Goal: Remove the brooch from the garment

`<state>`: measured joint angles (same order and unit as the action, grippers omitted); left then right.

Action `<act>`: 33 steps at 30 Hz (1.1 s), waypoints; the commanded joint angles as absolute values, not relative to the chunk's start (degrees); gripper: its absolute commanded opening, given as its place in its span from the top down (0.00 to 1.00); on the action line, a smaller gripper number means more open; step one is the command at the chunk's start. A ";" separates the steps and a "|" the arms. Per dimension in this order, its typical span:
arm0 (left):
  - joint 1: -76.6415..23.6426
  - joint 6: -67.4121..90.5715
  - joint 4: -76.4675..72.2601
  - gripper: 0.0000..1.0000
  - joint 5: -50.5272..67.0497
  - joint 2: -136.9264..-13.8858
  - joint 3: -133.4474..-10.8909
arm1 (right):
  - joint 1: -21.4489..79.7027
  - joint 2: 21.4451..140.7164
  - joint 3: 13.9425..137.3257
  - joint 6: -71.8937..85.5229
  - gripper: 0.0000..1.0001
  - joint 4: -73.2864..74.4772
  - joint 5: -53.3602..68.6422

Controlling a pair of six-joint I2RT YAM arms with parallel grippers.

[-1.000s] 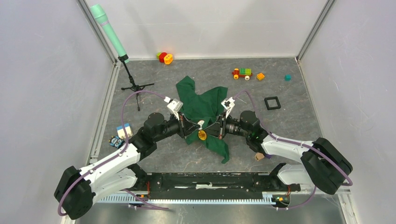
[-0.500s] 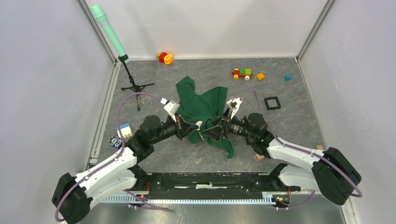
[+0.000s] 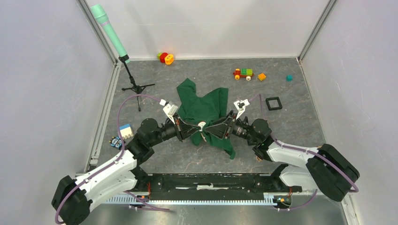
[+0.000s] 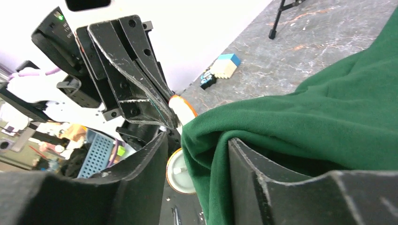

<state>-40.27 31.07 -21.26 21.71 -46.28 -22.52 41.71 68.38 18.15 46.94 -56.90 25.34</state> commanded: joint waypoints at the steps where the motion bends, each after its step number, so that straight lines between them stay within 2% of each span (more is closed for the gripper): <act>1: -40.35 32.93 -27.51 0.98 24.47 -45.45 -22.55 | 41.54 70.81 17.81 53.71 0.51 -69.55 25.69; 7: -40.34 32.24 -27.08 0.98 24.56 -45.15 -22.63 | 41.48 72.89 18.08 55.62 0.63 -72.01 25.76; 16: -40.37 31.71 -27.41 0.98 24.96 -45.64 -22.65 | 41.58 74.82 19.48 55.04 0.73 -70.36 26.73; 33: -40.34 30.89 -28.46 0.98 27.29 -49.67 -23.55 | 42.11 76.63 22.44 50.43 0.77 -61.32 24.20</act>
